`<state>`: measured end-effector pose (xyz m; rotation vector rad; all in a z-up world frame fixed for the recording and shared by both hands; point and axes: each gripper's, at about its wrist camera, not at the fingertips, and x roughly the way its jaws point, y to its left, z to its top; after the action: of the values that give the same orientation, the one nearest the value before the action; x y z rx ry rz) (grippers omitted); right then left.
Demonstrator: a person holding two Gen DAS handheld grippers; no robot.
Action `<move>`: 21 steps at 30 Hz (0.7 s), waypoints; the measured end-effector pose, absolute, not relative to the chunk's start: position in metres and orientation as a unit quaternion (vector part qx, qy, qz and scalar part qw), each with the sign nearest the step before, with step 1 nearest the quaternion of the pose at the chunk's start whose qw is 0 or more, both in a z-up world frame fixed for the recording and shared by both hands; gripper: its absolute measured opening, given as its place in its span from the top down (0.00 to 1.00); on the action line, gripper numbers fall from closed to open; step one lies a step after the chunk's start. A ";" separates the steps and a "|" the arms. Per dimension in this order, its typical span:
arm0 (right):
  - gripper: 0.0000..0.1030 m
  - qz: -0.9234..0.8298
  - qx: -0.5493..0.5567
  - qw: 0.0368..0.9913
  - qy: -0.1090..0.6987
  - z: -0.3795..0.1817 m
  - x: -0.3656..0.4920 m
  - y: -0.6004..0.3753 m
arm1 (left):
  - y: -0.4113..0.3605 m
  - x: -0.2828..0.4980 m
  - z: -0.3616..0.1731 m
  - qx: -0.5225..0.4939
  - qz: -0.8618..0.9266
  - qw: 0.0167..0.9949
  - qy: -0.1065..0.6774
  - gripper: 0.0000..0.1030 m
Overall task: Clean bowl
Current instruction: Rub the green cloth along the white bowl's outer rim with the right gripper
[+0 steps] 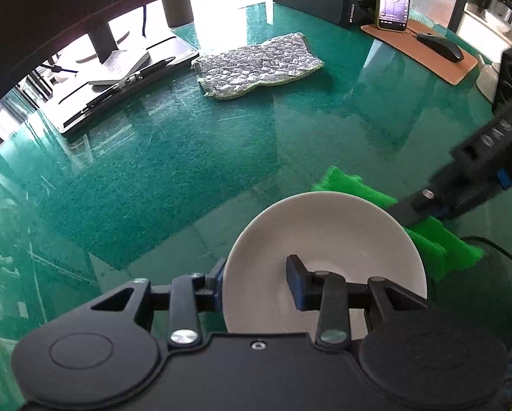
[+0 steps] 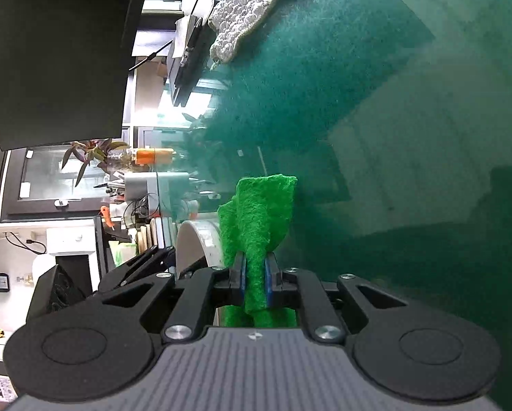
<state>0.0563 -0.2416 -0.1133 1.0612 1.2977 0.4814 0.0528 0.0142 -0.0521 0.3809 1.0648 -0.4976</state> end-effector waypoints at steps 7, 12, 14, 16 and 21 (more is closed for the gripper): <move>0.88 0.249 0.456 0.650 0.555 -0.113 0.098 -0.205 | 0.013 0.052 -0.052 0.188 -0.235 0.815 0.495 0.65; 0.88 0.242 0.466 0.647 0.554 -0.113 0.085 -0.220 | 0.011 0.051 -0.052 0.204 -0.246 0.813 0.486 0.64; 0.88 0.235 0.475 0.643 0.553 -0.114 0.076 -0.232 | 0.009 0.052 -0.052 0.217 -0.259 0.811 0.478 0.63; 0.88 0.226 0.484 0.637 0.556 -0.116 0.065 -0.244 | 0.008 0.056 -0.051 0.230 -0.279 0.805 0.470 0.62; 0.88 0.212 0.484 0.631 0.569 -0.120 0.041 -0.252 | 0.010 0.075 -0.052 0.215 -0.301 0.801 0.470 0.58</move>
<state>0.0408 -0.2523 -0.1204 1.1072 1.3021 0.4842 0.0754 0.0096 -0.0523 0.4618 1.0077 -0.6446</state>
